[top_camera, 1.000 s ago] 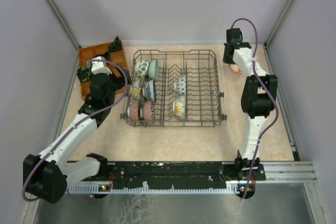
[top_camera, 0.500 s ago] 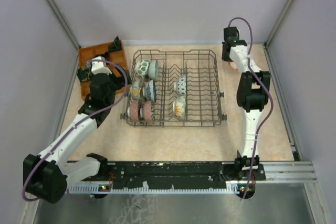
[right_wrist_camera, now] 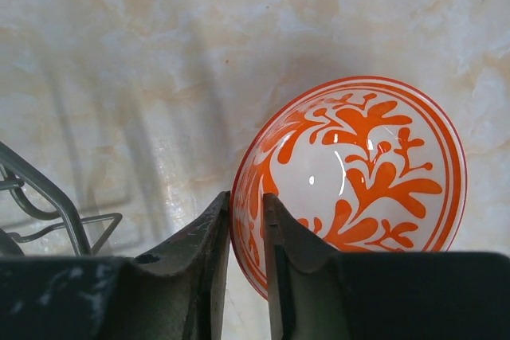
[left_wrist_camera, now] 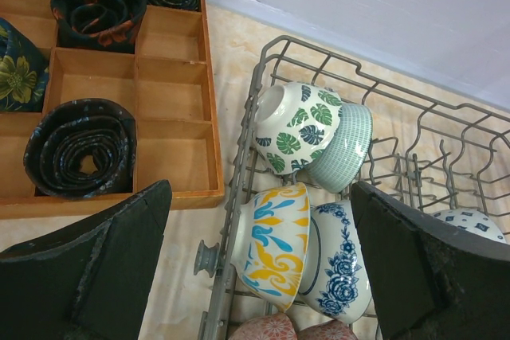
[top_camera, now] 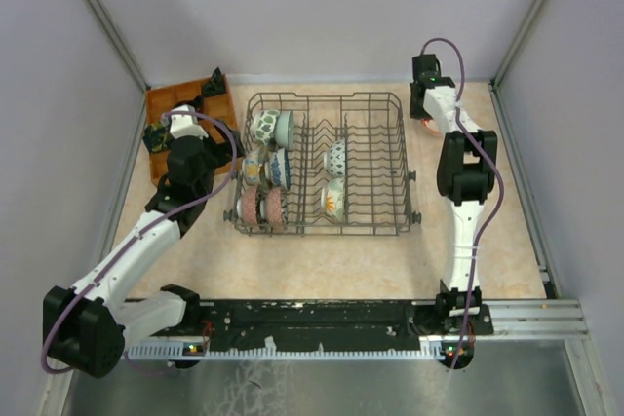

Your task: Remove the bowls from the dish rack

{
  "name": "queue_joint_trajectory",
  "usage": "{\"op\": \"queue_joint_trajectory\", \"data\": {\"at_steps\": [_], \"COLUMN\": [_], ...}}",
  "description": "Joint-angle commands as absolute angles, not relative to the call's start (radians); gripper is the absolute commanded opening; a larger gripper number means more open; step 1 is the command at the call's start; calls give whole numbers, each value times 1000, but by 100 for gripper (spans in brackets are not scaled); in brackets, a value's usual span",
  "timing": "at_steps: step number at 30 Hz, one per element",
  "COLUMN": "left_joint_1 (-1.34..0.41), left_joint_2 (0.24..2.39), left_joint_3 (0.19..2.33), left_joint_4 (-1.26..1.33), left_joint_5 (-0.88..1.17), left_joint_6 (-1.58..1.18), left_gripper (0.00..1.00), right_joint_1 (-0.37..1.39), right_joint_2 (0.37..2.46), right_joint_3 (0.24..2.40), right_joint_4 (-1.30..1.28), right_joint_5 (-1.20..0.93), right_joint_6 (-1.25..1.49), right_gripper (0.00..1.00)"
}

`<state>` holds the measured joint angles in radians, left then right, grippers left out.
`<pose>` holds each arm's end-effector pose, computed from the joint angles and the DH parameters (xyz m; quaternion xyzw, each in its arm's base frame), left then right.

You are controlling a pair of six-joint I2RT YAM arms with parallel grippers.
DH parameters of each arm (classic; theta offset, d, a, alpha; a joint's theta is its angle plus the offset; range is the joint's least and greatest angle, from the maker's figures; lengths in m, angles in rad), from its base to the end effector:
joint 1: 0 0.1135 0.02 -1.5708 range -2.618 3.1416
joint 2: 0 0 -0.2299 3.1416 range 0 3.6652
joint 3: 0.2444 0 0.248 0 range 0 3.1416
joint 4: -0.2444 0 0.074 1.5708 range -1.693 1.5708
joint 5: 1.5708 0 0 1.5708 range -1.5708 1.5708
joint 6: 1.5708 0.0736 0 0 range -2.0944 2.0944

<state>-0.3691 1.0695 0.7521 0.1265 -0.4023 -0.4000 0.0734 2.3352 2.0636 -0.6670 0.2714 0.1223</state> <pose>0.2865 -0.0799 0.2701 -0.1388 0.7537 -0.0911 0.6359 0.5127 0.0179 0.1558 0.0651 0.9404 -0.0979 0.3191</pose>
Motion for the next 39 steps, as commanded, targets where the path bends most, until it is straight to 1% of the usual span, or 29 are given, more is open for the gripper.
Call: {"op": "queue_joint_trajectory", "data": {"at_steps": [1, 4, 5, 9, 11, 15, 18, 21, 23, 27, 29, 34, 39], "left_joint_1": [-373, -373, -372, -373, -372, -373, -372, -372, -372, -373, -373, -373, -373], "left_joint_2": [1058, 1057, 1058, 1058, 1060, 1059, 1055, 1051, 1047, 1045, 1046, 1053, 1063], "left_joint_3": [742, 744, 746, 749, 751, 754, 755, 754, 752, 748, 749, 750, 751], "left_joint_4": [130, 129, 129, 129, 128, 127, 127, 124, 123, 123, 123, 125, 128], "left_joint_5": [-412, -412, -413, -414, -413, -413, -411, -410, -409, -412, -412, -411, -406], "left_joint_6": [-396, -391, -390, -388, -387, -386, -387, -389, -390, -394, -396, -397, -399], "left_gripper": [99, 99, 99, 99, 99, 99, 99, 99, 99, 99, 99, 99, 99], "right_joint_1": [67, 67, 67, 67, 67, 67, 67, 68, 67, 70, 82, 178, 247], "right_joint_2": [2329, 2323, 2315, 2251, 2217, 2138, 2053, 1976, 1908, 1739, 1678, 1604, 1585], "right_joint_3": [2117, 2113, 2109, 2064, 2049, 2032, 1985, 1941, 1878, 1634, 1533, 1384, 1236], "right_joint_4": [-649, -649, -648, -617, -615, -629, -611, -596, -546, -344, -274, -203, -57], "right_joint_5": [260, 251, 245, 243, 243, 271, 287, 272, 172, -199, -325, -424, -496], "right_joint_6": [119, 127, 129, 144, 147, 163, 185, 212, 227, 315, 365, 407, 505], "right_gripper": [26, 35, 41, 56, 60, 63, 67, 68, 68, 68, 67, 67, 67]}}
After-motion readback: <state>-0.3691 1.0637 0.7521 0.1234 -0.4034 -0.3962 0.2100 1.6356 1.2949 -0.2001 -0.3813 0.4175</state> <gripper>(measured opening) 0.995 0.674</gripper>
